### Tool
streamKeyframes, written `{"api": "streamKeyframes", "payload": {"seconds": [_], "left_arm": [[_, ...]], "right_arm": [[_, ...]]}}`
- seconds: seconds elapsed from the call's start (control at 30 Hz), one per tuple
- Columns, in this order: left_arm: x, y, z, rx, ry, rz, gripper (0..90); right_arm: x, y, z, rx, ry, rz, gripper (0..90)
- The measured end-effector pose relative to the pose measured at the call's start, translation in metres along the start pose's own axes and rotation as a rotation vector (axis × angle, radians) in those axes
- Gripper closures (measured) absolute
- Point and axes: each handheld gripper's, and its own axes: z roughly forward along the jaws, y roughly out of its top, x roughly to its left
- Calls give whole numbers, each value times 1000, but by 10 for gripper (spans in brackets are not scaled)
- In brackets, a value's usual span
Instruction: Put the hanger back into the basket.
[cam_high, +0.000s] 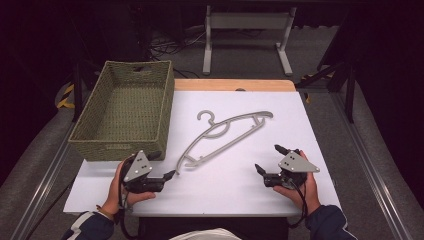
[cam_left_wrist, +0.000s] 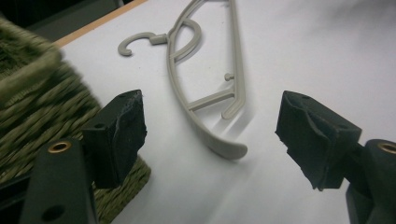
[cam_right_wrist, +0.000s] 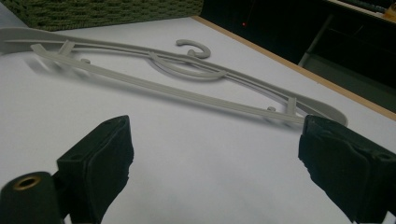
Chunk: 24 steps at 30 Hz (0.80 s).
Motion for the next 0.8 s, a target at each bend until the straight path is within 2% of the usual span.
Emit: {"api": "streamKeyframes", "payload": {"seconds": [0.13, 0.23, 0.27, 0.33, 0.37, 0.4, 0.47, 0.53, 0.6, 0.67, 0.73, 0.77, 0.8], "left_arm": [[-2, 12, 15, 18, 0, -33, 286], [-8, 26, 32, 49, 9, -29, 326], [-8, 26, 32, 49, 9, -29, 349], [-8, 32, 52, 103, 26, -39, 371], [-8, 32, 52, 103, 26, -39, 385], [-7, 34, 64, 134, 40, -58, 410], [-6, 35, 69, 149, 44, -64, 423], [-5, 36, 81, 182, 73, -63, 446], [-1, 36, 93, 215, 92, -95, 488], [3, 36, 102, 247, 109, -112, 490], [6, 36, 111, 276, 113, -153, 489], [6, 36, 111, 276, 113, -153, 486], [8, 36, 119, 304, 124, -166, 484]], "right_arm": [[1, 1, 0, 2, 5, 1, 113], [5, 2, 3, 13, 15, -7, 115], [5, 2, 3, 13, 15, -7, 115], [6, 2, 5, 22, 22, -17, 118], [6, 2, 5, 22, 22, -17, 118], [7, 2, 5, 25, 27, -18, 119], [7, 2, 6, 27, 31, -18, 120], [9, 2, 6, 35, 40, -26, 121], [11, 2, 6, 39, 48, -36, 122], [11, 2, 6, 39, 51, -40, 122], [12, 2, 6, 40, 54, -42, 123], [12, 2, 6, 40, 54, -42, 123], [12, 1, 7, 48, 61, -42, 123]]}}
